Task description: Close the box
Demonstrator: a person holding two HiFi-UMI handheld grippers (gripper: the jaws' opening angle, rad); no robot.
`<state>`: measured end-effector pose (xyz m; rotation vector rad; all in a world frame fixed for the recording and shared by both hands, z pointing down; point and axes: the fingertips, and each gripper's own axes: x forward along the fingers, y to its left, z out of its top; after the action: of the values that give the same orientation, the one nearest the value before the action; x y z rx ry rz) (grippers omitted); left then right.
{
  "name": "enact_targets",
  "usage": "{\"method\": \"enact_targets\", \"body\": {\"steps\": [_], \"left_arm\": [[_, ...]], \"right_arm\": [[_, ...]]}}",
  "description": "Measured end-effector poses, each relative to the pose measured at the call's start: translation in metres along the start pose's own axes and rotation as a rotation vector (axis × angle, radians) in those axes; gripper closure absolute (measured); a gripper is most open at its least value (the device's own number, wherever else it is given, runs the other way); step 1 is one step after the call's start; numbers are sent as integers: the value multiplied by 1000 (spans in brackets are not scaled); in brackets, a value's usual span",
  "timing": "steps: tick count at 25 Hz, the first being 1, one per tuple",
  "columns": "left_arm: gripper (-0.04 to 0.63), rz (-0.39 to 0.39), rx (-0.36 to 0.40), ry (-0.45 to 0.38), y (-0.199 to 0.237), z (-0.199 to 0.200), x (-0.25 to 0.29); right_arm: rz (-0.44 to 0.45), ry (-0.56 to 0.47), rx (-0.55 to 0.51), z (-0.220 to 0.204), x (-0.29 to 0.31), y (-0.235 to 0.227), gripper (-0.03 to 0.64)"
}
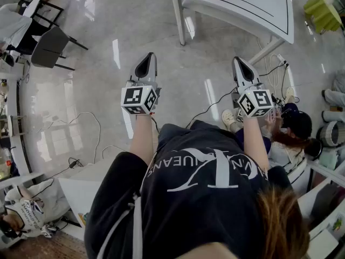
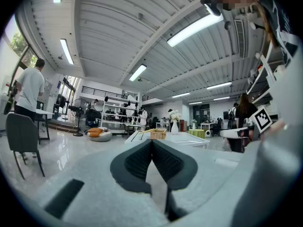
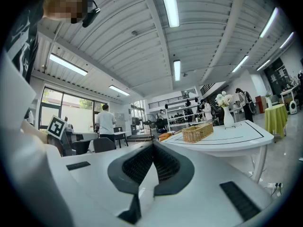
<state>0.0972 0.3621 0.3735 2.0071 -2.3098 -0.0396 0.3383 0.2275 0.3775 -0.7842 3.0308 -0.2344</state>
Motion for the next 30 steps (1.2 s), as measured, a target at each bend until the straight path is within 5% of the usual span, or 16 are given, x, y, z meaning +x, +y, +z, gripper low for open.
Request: {"method": "enact_targets", "body": {"steps": [9,30], "left_arm": [[588,7,-17,9,-6,-7,13],[588,-109,15,48,-13,-1,79]], "right_arm": [[7,13,6,-6,6,-16,621],[67,39,-42,-7,55,-18,606]]}}
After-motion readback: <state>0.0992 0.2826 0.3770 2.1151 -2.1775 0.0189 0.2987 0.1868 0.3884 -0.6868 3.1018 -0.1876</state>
